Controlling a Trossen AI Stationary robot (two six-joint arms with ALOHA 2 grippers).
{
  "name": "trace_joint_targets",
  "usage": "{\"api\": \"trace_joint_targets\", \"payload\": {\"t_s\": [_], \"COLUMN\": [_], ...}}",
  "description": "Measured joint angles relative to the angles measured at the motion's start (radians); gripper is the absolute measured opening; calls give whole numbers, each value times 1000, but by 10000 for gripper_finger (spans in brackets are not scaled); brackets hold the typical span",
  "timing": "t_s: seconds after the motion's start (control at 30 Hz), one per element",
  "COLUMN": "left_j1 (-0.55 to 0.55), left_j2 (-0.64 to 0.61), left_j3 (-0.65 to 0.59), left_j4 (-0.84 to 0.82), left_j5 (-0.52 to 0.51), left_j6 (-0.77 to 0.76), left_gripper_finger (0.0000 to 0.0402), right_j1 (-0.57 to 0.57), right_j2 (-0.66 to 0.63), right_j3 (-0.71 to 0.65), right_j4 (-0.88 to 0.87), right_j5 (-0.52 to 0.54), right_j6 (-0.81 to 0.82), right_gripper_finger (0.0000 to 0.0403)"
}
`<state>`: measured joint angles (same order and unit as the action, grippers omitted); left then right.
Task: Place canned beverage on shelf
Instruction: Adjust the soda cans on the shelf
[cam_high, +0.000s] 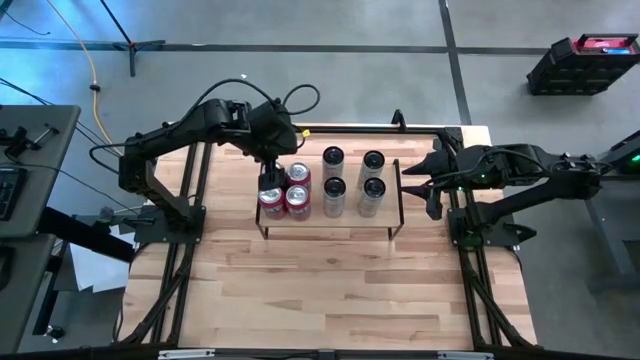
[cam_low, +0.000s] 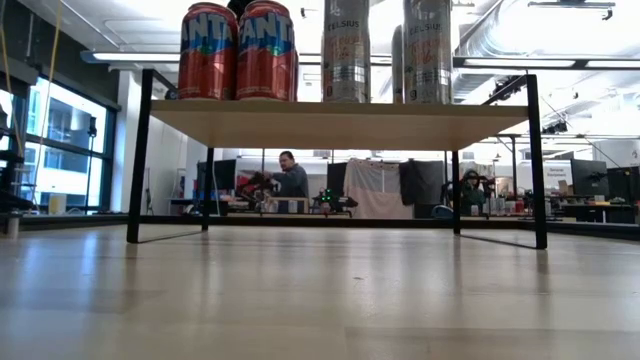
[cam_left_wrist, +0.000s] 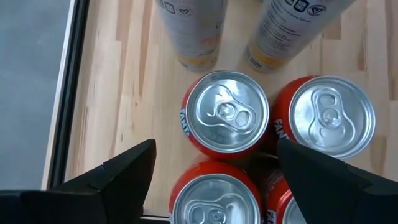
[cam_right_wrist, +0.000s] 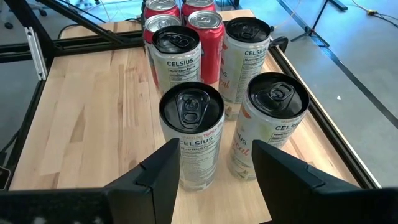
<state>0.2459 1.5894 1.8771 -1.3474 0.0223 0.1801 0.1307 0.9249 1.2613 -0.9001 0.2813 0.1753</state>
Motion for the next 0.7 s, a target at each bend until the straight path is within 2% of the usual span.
{"api": "trace_joint_targets", "payload": {"t_s": [0.4,0.7], "left_j1": [-8,-6], "left_j2": [35,49], "left_j3": [1,0], "left_j4": [8,17], "left_j5": [-27,-9], "left_j6": [13,31], "left_gripper_finger": [326,326], "right_j1": [0,0], "right_j2": [0,0], "right_j3": [0,0], "right_j4": [0,0], "right_j5": [0,0], "right_j6": [0,2], "right_gripper_finger": [184,184]}}
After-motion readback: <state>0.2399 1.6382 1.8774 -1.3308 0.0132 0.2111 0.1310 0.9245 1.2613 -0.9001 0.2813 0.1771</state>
